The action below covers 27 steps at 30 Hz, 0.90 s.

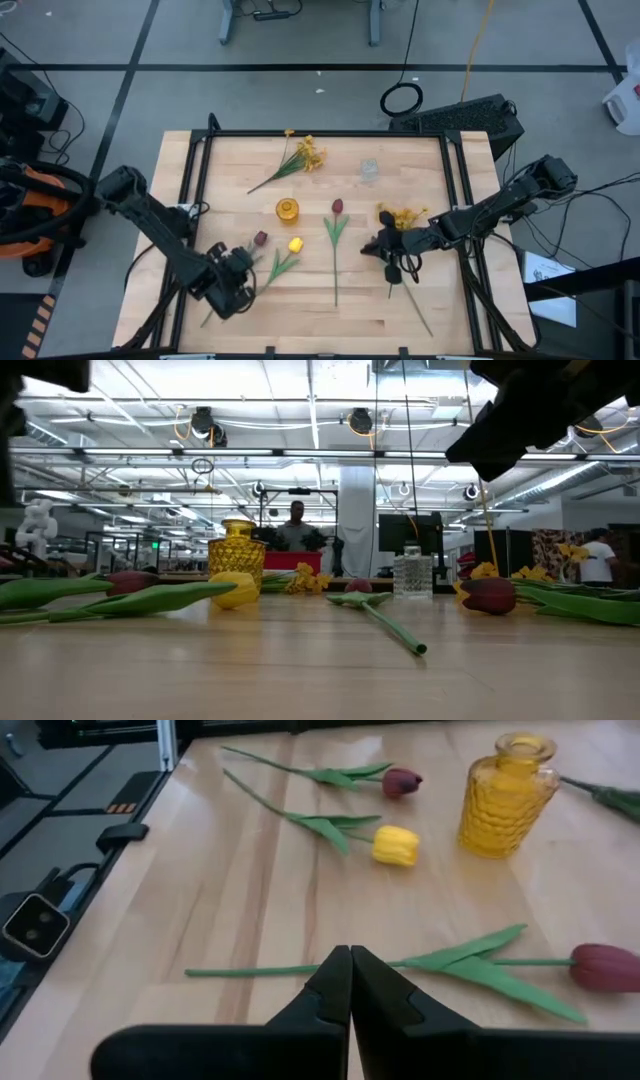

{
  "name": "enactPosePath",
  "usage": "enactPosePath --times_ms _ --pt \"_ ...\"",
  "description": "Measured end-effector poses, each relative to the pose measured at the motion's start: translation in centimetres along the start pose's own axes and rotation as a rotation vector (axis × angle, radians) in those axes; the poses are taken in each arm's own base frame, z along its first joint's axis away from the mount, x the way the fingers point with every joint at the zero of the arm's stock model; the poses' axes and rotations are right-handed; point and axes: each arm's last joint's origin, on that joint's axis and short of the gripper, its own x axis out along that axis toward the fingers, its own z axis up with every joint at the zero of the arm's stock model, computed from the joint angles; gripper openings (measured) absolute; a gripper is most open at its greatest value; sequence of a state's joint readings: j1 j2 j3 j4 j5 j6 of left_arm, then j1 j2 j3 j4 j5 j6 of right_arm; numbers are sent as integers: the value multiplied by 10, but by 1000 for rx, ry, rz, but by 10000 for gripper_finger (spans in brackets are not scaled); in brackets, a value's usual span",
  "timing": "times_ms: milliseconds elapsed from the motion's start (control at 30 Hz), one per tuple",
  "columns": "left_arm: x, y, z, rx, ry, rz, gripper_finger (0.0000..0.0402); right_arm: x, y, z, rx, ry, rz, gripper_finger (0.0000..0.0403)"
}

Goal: Sort flowers into vase by color
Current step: Move the yellow tulip to the middle right of the table

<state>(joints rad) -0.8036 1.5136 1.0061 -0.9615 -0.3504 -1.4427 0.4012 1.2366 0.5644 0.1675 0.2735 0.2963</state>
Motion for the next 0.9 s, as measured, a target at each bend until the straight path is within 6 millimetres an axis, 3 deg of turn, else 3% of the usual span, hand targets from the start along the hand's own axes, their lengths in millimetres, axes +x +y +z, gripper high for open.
enactPosePath --times_ms 300,900 --pt "-1 -6 -13 -90 -49 -26 136 0 0 3 17 -41 -30 0" --pt "5 -9 -16 -154 -38 -10 140 -3 9 0 74 -28 5 0"
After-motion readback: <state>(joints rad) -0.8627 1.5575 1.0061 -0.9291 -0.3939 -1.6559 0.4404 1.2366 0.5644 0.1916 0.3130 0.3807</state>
